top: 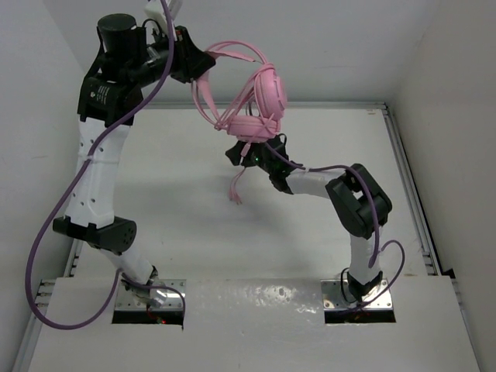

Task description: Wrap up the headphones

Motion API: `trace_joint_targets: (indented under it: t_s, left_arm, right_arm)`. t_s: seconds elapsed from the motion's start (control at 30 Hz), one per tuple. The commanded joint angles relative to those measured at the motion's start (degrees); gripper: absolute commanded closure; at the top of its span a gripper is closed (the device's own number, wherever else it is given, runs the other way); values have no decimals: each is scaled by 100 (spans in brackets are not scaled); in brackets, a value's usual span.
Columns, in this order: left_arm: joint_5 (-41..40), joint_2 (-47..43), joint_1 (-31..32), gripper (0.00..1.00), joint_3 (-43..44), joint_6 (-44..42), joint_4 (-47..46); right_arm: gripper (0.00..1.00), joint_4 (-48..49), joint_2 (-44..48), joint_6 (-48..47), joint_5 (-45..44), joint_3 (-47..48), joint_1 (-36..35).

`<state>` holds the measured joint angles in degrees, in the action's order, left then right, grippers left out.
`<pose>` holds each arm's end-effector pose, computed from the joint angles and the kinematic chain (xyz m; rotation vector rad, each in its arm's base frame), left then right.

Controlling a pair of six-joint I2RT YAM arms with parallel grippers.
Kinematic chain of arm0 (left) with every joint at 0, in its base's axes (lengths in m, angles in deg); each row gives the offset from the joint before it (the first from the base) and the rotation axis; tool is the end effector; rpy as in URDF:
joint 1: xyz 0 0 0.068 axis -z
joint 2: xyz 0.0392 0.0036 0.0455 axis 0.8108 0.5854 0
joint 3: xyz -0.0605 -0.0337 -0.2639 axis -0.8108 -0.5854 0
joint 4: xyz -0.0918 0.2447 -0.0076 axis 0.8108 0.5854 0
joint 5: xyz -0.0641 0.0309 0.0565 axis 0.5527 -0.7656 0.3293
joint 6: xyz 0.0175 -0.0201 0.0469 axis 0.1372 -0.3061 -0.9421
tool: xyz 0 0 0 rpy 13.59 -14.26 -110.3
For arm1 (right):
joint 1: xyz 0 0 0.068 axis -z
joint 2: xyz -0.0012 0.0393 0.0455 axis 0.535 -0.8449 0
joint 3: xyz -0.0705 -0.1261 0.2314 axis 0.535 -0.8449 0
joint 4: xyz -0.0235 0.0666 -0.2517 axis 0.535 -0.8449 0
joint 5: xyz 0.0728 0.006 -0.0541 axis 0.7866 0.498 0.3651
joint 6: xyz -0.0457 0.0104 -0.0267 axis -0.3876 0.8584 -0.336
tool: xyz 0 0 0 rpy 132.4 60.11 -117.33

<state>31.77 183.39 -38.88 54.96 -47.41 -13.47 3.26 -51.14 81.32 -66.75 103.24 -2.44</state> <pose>0.2844 -0.0950 0.5681 0.5023 1.6303 -0.6885 0.3569 0.2495 0.1903 0.0114 1.9004 0.9119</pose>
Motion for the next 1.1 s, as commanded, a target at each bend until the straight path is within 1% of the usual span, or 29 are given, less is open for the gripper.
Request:
trace_joint_targets:
  t_s: [0.0, 0.03, 0.07, 0.13, 0.17, 0.2, 0.23, 0.3, 0.33, 0.37, 0.4, 0.43, 0.47, 0.5, 0.53, 0.63, 0.67, 0.7, 0.73, 0.77, 0.8, 0.83, 0.87, 0.9, 0.93, 0.97, 1.0, 1.03, 1.07]
  left_arm:
    - [25, 12, -8, 100, 311, 428, -494]
    - [7, 12, -8, 100, 338, 455, -493]
    - [-176, 21, -17, 100, 390, 551, -493]
    - [-475, 47, -43, 100, 435, 726, -476]
    - [-633, 73, -61, 100, 470, 910, -459]
    - [-922, 117, -79, 100, 514, 1008, -441]
    - [-1020, 135, -140, 100, 523, 1130, -458]
    - [-961, 231, -393, 100, 488, 1596, -641]
    - [-908, 266, -491, 100, 479, 1980, -747]
    - [-846, 345, -605, 100, 444, 2176, -922]
    - [-837, 389, -806, 100, 435, 2352, -994]
    - [-802, 468, -1000, 100, 418, 2701, -1081]
    - [-784, 504, -1002, 100, 391, 2888, -1100]
    - [-749, 530, -1149, 100, 339, 3037, -1135]
    - [-697, 539, -1212, 100, 277, 3265, -1179]
    - [-722, 566, -1291, 100, 5, 3346, -1214]
    - [-749, 566, -1309, 100, -152, 3355, -1214]
    - [-740, 557, -1344, 100, -224, 3338, -1223]
    - [-801, 548, -1344, 100, -337, 3120, -1214]
    - [-1002, 522, -1336, 100, -408, 2909, -1179]
    - [-1117, 487, -1327, 100, -513, 2716, -1170]
    - [-1275, 391, -1309, 100, -775, 2226, -1249]
    - [-1407, 338, -1274, 100, -917, 1926, -1267]
    - [-1591, 207, -1248, 100, -1301, 1348, -1302]
    - [-1645, 118, -1230, 100, -1540, 1151, -1302]
    - [-1680, 56, -1230, 100, -1734, 967, -1276]
    - [-1741, -5, -1230, 100, -1962, 617, -1197]
    - [-1977, -32, -1230, 100, -2069, 500, -1040]
    - [-2101, -49, -1247, 100, -2148, 412, -1012]
  right_arm:
    - [49, 286, 14, -21, -621, -22, -134]
    - [59, 181, 5, -21, -735, -31, -151]
    - [75, 119, -3, 14, -910, -39, -195]
    - [86, -39, -21, 136, -982, -83, -230]
    - [88, -92, -56, 172, -939, -84, -291]
    - [87, -162, -65, 207, -886, -84, -318]
    - [87, -302, -65, 268, -877, -84, -414]
    - [90, -521, 22, 217, -868, -84, -555]
    - [91, -601, 75, 138, -877, -75, -721]
    - [96, -820, 241, 33, -903, -75, -836]
    - [99, -952, 347, -290, -1190, -66, -1124]
    - [100, -1197, 583, -755, -1689, -92, -1466]
    - [100, -1287, 698, -759, -1694, -110, -1470]
    - [100, -1366, 795, -1290, -2286, -136, -1835]
    - [100, -1463, 892, -1565, -2588, -154, -2013]
    - [100, -1814, 1130, -2480, -3571, -163, -2629]
    - [100, -2189, 1156, -2647, -3732, -23, -2734]
    - [100, -2419, 1157, -2980, -3846, 82, -2927]
    - [100, -2683, 1157, -3131, -4004, 205, -3007]
    - [100, -3260, 1139, -3245, -3979, 520, -3086]
    - [100, -3596, 1122, -3464, -3849, 749, -3174]
    - [100, -4435, 1043, -3571, -3569, 1317, -3210]
    - [100, -4922, 990, -3598, -3401, 1645, -3236]
    - [100, -5388, 816, -3607, -3216, 2031, -3262]
    - [100, -5914, 692, -3607, -2884, 2853, -3263]
    - [100, -6859, 560, -3459, -2863, 3235, -3263]
    - [100, -7269, 350, -3353, -2837, 3587, -3271]
    - [100, -7595, 313, -3248, -2854, 3964, -3263]
    - [100, -7955, 330, -2977, -3089, 4003, -3271]
